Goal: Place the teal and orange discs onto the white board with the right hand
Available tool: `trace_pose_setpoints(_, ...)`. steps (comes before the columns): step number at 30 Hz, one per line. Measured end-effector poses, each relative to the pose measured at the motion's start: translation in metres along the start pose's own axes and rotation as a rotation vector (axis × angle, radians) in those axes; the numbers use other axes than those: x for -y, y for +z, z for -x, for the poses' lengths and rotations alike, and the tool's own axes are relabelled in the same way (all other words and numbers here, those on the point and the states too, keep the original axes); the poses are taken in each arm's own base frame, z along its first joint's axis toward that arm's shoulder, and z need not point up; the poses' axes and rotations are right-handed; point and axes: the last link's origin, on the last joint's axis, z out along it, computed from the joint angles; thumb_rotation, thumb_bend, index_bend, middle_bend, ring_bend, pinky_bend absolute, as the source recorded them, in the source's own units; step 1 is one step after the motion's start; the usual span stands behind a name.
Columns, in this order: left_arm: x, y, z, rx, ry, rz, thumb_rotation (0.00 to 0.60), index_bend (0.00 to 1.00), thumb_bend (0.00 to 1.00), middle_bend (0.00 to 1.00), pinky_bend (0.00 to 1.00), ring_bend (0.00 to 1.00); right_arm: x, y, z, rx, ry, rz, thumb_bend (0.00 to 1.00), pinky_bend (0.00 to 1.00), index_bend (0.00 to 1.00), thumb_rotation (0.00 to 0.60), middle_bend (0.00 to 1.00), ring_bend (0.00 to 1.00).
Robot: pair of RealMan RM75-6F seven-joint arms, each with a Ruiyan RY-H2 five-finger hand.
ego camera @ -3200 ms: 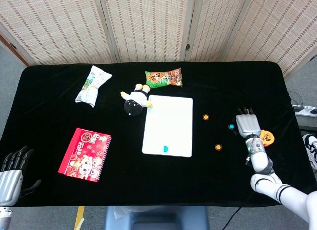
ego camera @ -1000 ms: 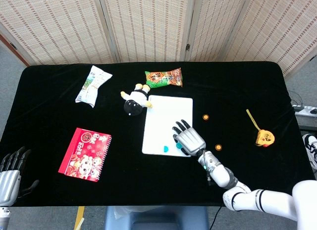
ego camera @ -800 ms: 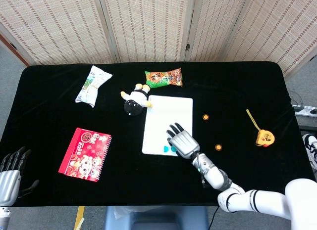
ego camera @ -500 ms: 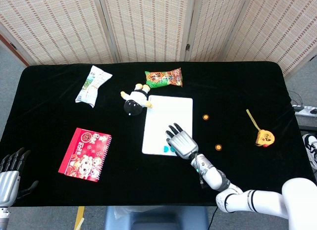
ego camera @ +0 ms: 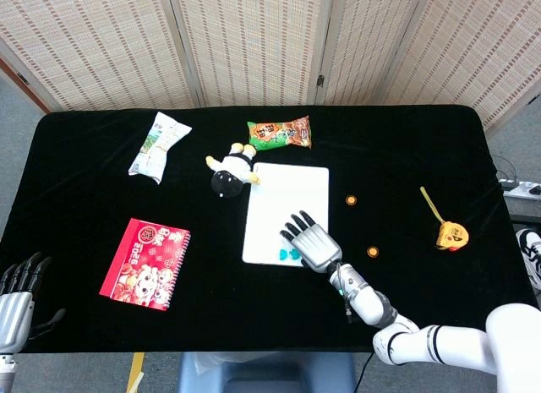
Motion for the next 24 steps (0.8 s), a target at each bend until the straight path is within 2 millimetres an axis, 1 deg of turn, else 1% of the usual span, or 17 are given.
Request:
trace_pose_setpoints(1, 0.000, 0.000, 0.000, -0.001, 0.000, 0.000, 0.600, 0.00, 0.27, 0.00, 0.00, 0.06, -0.003, -0.002, -0.002, -0.011, 0.007, 0.008, 0.25, 0.00, 0.08, 0.600, 0.10, 0.01)
trace_pose_setpoints(3, 0.000, 0.000, -0.001, -0.003, -0.001, 0.000, 0.600, 0.00, 0.27, 0.00, 0.00, 0.06, -0.009, -0.007, -0.005, -0.032, 0.017, 0.023, 0.25, 0.00, 0.15, 0.600, 0.10, 0.01)
trace_pose_setpoints(5, 0.000, 0.001, -0.001, -0.004, -0.003, 0.002, 0.600, 0.00, 0.27, 0.00, 0.00, 0.06, -0.020, -0.016, -0.008, -0.057, 0.021, 0.046, 0.25, 0.00, 0.24, 0.600, 0.10, 0.01)
trace_pose_setpoints(8, 0.000, 0.001, -0.001, -0.005, -0.002, 0.005, 0.600, 0.00, 0.27, 0.00, 0.00, 0.06, -0.041, -0.035, -0.009, -0.080, 0.023, 0.096, 0.25, 0.00, 0.30, 0.600, 0.10, 0.01)
trace_pose_setpoints(13, -0.003, 0.004, 0.000, -0.002, -0.003, 0.018, 0.600, 0.00, 0.27, 0.00, 0.00, 0.06, -0.079, -0.076, 0.001, -0.066, 0.030, 0.195, 0.25, 0.00, 0.31, 0.600, 0.10, 0.00)
trace_pose_setpoints(16, -0.006, 0.006, 0.000, -0.001, -0.002, 0.026, 0.600, 0.00, 0.27, 0.00, 0.00, 0.06, -0.091, -0.097, 0.013, -0.037, 0.047, 0.233, 0.25, 0.00, 0.31, 0.600, 0.10, 0.00)
trace_pose_setpoints(19, -0.009, 0.007, 0.000, 0.000, -0.003, 0.035, 0.600, 0.00, 0.27, 0.00, 0.00, 0.06, -0.097, -0.106, 0.023, -0.012, 0.055, 0.250, 0.25, 0.00, 0.31, 0.600, 0.10, 0.00)
trace_pose_setpoints(24, -0.011, 0.007, -0.001, 0.000, -0.001, 0.040, 0.600, 0.00, 0.27, 0.00, 0.00, 0.06, -0.104, -0.110, 0.041, 0.031, 0.047, 0.264, 0.25, 0.00, 0.31, 0.600, 0.10, 0.00)
